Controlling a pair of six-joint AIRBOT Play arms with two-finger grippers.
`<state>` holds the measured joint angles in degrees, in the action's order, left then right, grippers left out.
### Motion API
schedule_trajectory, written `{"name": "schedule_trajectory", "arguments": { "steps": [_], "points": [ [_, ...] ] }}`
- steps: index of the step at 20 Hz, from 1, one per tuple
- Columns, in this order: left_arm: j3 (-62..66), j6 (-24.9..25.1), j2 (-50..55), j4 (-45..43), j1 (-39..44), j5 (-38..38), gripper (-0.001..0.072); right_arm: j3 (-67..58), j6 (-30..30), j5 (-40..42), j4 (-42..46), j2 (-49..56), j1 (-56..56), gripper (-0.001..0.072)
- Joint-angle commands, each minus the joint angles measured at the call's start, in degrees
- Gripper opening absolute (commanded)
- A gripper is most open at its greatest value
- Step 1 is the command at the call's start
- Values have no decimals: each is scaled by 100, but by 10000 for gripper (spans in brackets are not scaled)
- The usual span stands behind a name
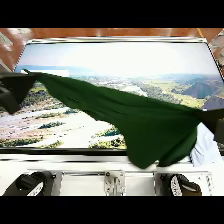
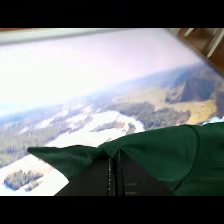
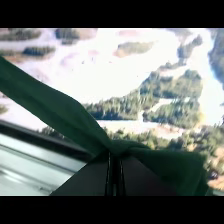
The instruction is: Fold the shirts.
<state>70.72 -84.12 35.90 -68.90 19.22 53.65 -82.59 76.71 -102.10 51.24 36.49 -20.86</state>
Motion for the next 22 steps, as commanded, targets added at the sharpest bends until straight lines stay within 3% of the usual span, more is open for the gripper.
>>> {"name": "schedule_trajectory", "arguments": {
  "steps": [1, 4, 8, 10, 12, 13, 14, 17, 20, 22],
  "points": [
    [-317, -273, -70, -310, -2, -815, 32, 315, -116, 216, -190, -22, -2, 62],
    [350, -273, -221, -236, 4, -1486, 32, -289, -575, 1069, -662, -24, -2, 62],
    [1379, -273, -487, -7, 15, -1370, 32, -1615, -428, 1810, -640, -24, -2, 62],
    [1534, -275, -726, -101, 15, -1062, 32, -1952, 155, 1316, -446, -24, -2, 62],
    [1528, -393, -909, -439, 11, -378, 32, -1954, 726, 133, -247, 9, -2, 62],
    [1526, -678, -925, -743, 7, 125, 32, -1952, 981, -450, -105, 68, -4, 62],
    [1482, -866, -911, -1001, 9, 590, 32, -1818, 1331, -424, -4, 48, -2, 62],
    [763, -922, -909, -1263, 9, 1322, 33, -1047, 1373, -426, -46, 31, -2, 62],
    [-343, -1080, -876, -1259, 9, 1198, 32, 568, 1156, -378, 98, 63, -2, 62],
    [-1078, -1294, -737, -1257, 9, 710, 33, 1823, 955, 81, 323, 203, -2, 62]
  ]
}}
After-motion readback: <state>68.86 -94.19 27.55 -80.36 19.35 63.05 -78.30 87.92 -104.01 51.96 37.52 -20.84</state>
